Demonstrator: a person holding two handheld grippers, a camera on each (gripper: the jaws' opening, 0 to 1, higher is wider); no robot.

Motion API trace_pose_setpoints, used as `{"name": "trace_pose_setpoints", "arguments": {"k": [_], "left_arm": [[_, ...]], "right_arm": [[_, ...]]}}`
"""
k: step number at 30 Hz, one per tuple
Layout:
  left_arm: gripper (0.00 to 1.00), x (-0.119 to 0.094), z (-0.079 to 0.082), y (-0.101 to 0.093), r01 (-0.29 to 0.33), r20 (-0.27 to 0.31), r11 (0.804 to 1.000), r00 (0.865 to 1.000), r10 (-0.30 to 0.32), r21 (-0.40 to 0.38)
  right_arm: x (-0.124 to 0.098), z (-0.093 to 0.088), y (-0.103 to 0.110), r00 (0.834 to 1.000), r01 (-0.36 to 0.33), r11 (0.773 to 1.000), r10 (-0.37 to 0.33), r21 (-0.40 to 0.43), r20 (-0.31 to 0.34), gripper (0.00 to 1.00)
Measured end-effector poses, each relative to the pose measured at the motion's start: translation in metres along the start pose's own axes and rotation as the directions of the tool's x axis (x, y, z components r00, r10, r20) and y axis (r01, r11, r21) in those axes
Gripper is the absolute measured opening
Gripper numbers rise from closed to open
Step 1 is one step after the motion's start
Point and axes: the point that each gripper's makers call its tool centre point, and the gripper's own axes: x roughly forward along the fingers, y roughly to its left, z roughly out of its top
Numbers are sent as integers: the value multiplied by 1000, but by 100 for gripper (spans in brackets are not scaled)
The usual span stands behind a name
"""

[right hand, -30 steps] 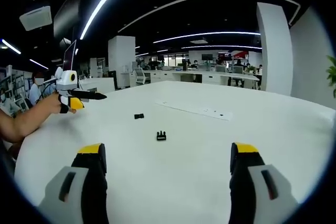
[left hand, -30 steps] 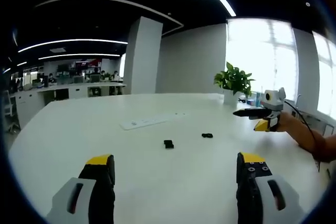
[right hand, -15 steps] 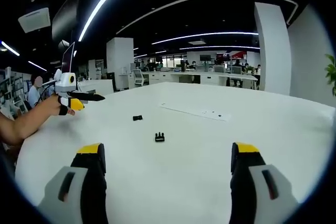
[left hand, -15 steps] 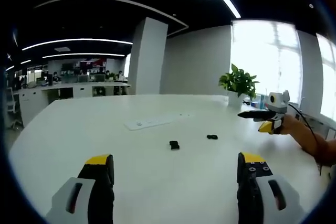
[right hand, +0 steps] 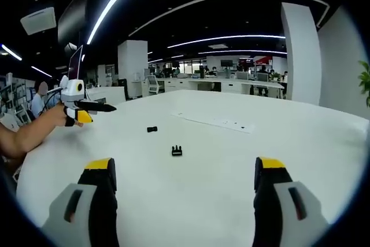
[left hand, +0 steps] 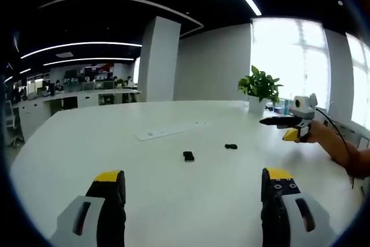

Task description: Snap the two parts of the plastic buckle together until the buckle closes and remains connected.

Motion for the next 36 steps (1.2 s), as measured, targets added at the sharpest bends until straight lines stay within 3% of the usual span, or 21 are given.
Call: {"name": "trace_pose_setpoints", "arguments": {"k": [23,36], "left_arm": [[99,3,1,4,2,-10,1000,1000,-2,-3],[99,6,-7,-3,12,-34,1000,999,-12,11]], "right_arm": [[1,-2,2,1000,-2,1000,2,-13,-19,100],[5,-9,6,999,-10,999,8,-44,-49,99]]}}
